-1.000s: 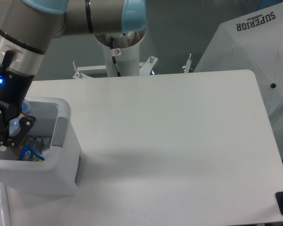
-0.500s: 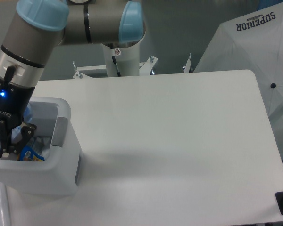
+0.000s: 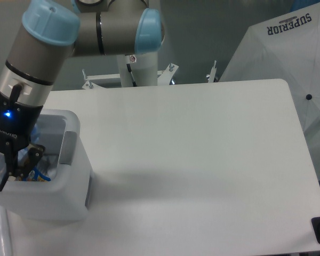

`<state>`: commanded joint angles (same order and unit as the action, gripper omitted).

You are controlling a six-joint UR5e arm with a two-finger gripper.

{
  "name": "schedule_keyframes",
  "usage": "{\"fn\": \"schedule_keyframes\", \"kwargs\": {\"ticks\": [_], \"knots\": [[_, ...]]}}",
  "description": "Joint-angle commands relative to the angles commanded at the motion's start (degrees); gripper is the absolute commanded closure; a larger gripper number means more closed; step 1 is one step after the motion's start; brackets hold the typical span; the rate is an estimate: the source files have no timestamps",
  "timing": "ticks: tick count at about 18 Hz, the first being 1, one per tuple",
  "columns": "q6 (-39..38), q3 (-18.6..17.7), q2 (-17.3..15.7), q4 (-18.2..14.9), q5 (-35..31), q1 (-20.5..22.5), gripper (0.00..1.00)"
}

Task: Place the trash in the trash can
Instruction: 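Lower the bottle inside the bin and open the gripper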

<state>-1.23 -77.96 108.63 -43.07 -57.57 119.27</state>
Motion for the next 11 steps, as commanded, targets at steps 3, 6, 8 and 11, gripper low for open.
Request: {"fn": "schedule_keyframes", "kwargs": {"ticks": [3,6,8,11], "knots": [[0.0,0.3,-0.1,0.0,-0.1,0.0,0.36],[0.1,0.0,-0.2,0.0,0.0,0.1,0.32],[0.1,0.0,-0.1,0.0,0.0,0.0,0.32],[0.1,0.0,0.0,0.0,-0.1,0.0,0.31]]}}
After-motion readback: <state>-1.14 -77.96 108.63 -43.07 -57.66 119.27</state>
